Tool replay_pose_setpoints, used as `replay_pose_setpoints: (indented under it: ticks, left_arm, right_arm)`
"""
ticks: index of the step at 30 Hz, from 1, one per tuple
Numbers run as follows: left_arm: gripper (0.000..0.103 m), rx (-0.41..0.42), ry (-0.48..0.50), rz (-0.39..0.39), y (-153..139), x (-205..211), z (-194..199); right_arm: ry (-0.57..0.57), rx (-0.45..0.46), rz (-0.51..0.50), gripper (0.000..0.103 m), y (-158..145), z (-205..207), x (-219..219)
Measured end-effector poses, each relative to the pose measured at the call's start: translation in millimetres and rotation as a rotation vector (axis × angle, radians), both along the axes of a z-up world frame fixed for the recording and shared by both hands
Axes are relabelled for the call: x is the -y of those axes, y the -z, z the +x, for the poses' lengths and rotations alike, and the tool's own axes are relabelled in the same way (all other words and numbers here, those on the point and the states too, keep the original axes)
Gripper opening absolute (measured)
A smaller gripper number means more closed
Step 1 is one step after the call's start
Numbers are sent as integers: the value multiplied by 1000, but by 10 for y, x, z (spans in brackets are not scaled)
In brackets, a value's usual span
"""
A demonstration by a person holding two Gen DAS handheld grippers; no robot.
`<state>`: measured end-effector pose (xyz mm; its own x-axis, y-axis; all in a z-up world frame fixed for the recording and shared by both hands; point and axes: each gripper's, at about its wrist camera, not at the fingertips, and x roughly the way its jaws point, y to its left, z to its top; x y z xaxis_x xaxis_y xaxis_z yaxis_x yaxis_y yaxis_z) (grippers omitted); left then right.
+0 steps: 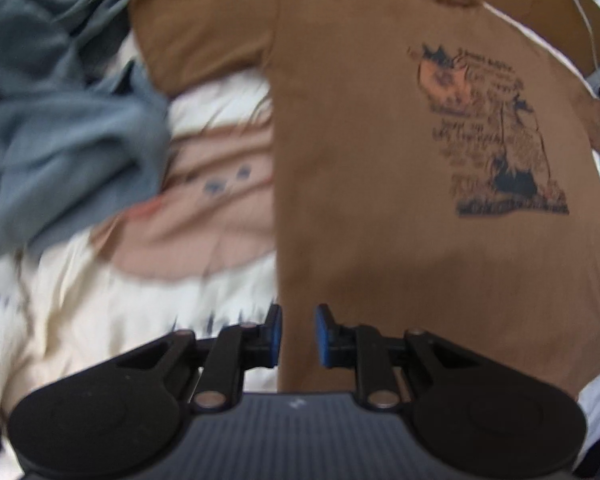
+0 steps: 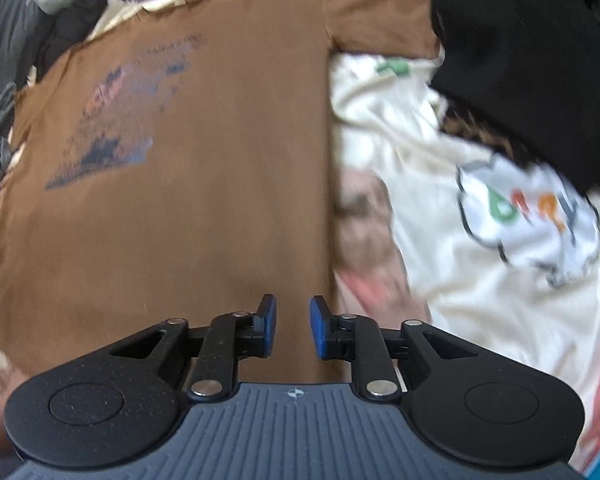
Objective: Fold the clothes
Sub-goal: 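Open both grippers and raise them off the brown t-shirt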
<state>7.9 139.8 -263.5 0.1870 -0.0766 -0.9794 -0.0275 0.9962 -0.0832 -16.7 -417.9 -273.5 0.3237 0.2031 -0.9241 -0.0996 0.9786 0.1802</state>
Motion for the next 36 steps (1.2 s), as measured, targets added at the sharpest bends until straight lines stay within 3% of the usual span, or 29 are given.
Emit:
replay_pose_setpoints:
  ticks: [6,8,11,15,17,19,22,24,26,32,36]
  left_arm:
    - [19,109,75,-25,261,91,382]
    - [19,130,63,-24,399,81,489]
    - [17,62,15,-14,668,36,624]
    - [16,8,-38,-1,668,3,673]
    - [25,-37,-60,-13,597,3,694]
    - [42,-39,-30,5,522,27,686]
    - [55,-88,4,52,491,64,692]
    - [59,-113,3,34,477,69,695]
    - [69,-119,4,20,471,85,687]
    - [82,-77,35,24,350,164,602]
    - [85,-28,22,11,89,150,474]
  right_arm:
    - [17,99,19,31,169,319,-121]
    - [30,88,34,31,281,412,-159]
    - [-6,26,12,32,465,484,-209]
    - [14,-36,22,33,527,583,-162]
    - [28,-86,26,35,512,667,-149]
    - [13,-142,39,46,498,760,-160]
    - [-41,-219,41,60,510,876,-179]
    - [-57,-244,36,62,515,896,-191]
    - [-56,-255,30,62,512,884,-199]
    - [-57,-195,3,64,346,832,-204]
    - [-91,-125,-50,64,-70,809,-114]
